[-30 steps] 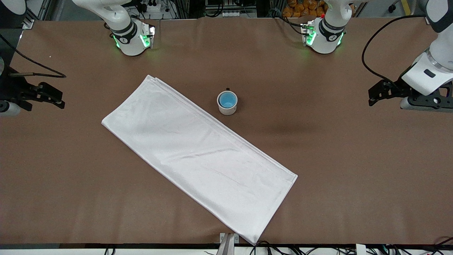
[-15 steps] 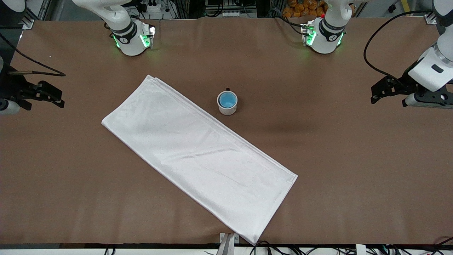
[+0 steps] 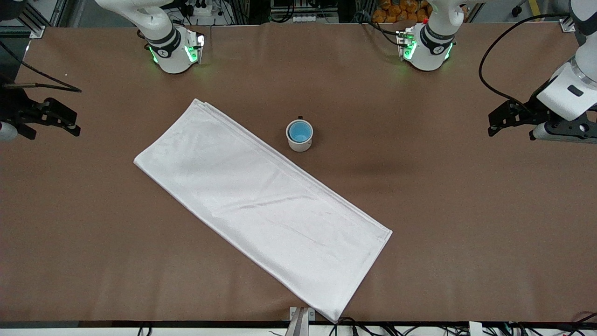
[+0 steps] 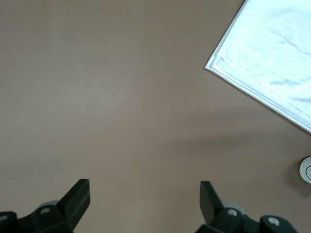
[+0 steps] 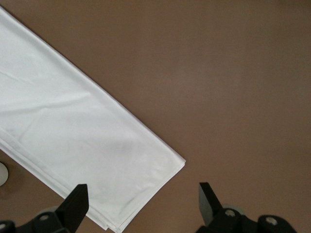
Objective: Place blue cup into white mug on table
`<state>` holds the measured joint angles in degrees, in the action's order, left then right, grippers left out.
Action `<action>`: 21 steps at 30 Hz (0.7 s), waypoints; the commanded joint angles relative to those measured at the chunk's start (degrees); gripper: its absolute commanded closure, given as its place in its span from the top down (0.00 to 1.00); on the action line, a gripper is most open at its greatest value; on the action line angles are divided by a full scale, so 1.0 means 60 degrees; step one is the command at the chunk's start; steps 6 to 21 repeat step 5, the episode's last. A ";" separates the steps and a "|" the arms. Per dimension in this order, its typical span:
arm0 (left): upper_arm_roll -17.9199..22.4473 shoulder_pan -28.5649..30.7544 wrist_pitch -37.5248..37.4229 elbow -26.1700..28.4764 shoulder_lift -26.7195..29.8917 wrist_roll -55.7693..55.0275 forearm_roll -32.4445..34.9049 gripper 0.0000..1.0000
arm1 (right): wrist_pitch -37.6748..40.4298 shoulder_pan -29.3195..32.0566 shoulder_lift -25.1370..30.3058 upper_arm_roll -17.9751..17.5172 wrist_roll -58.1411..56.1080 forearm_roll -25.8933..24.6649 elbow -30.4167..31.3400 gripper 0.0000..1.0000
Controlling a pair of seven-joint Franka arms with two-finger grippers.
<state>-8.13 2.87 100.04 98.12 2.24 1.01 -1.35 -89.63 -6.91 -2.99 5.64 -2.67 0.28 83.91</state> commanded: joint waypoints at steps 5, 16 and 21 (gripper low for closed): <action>0.0095 -0.0084 -0.0194 -0.0080 0.0008 0.0022 -0.0156 1.00 | -0.0105 0.0140 0.0585 -0.0105 -0.0112 -0.0003 0.0619 1.00; 0.0095 -0.0084 -0.0194 -0.0080 0.0008 0.0022 -0.0156 1.00 | -0.0105 0.0140 0.0585 -0.0105 -0.0112 -0.0003 0.0619 1.00; 0.0095 -0.0084 -0.0194 -0.0080 0.0008 0.0022 -0.0156 1.00 | -0.0105 0.0140 0.0585 -0.0105 -0.0112 -0.0003 0.0619 1.00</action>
